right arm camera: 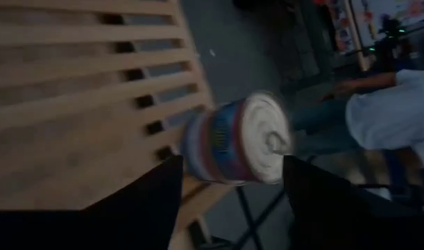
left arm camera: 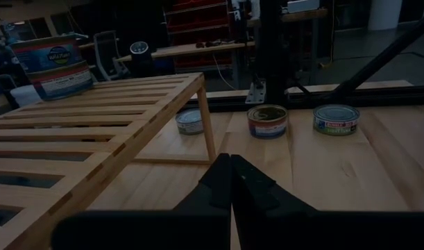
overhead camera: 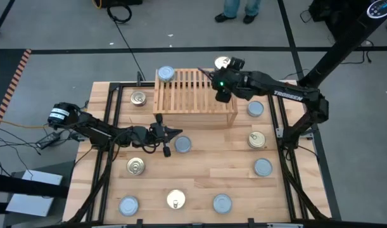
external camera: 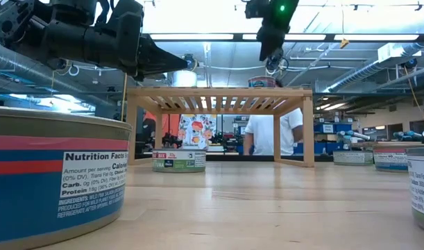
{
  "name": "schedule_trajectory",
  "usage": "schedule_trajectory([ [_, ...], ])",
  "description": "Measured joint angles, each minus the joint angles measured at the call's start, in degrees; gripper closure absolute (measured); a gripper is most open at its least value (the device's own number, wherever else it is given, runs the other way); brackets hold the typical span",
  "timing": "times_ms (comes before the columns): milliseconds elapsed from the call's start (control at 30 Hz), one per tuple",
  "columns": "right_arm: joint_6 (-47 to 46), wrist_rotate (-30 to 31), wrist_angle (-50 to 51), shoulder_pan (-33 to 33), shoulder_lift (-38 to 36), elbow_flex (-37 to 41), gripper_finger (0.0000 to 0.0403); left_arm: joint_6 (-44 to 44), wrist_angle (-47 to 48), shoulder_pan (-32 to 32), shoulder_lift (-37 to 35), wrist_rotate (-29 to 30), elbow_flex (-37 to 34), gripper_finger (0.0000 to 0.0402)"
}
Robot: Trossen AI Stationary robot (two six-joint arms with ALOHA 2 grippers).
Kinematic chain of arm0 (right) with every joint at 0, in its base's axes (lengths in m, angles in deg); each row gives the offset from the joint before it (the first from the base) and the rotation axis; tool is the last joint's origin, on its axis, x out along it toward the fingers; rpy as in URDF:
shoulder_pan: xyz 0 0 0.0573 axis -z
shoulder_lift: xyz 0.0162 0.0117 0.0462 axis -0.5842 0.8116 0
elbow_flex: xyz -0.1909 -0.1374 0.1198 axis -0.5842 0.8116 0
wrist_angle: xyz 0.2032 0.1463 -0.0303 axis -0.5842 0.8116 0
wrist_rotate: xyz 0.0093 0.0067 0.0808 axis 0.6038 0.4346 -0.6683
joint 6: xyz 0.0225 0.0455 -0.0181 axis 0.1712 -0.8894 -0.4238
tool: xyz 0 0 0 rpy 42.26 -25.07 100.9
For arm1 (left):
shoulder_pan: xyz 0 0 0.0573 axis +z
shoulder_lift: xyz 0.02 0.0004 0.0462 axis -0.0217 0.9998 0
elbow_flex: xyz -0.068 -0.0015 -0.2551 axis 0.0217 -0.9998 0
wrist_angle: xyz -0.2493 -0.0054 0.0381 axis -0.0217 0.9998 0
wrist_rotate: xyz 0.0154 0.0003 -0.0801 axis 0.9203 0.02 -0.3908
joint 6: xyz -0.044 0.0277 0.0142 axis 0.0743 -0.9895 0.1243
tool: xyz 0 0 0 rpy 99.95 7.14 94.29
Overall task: Stack canned seafood by type on shelf
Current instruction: Stack the green tuna can on top of the other green tuna can on the shelf
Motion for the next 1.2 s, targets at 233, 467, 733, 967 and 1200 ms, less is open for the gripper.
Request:
schedule_trajectory([
  [233, -11.32, -0.64, 7.61, -8.30, -0.37, 0.12, 0.0263, 0.00, 0.02, 0.00, 0.00, 0.01, 0.00, 0.0396],
  [467, -20.97, -7.34, 9.64, -14.10, -0.24, 3.94, 0.0380, 0.02, 0.04, -0.04, 0.00, -0.01, 0.00, 0.0396],
  [733, -26.67, -15.54, 0.11, -20.44, -0.17, 16.06, 0.0375, 0.02, 0.09, -0.04, 0.00, -1.56, 0.00, 0.0396],
  [967, -31.28, -18.25, -11.17, -27.93, -0.17, 25.21, 0.0396, 0.02, 0.09, -0.04, 0.00, -1.66, 0.00, 0.0396],
  [1200, -38.59, -18.36, -14.32, -35.88, -0.15, 28.16, 0.0391, 0.02, 0.09, -0.04, 0.00, -4.62, 0.00, 0.0396],
])
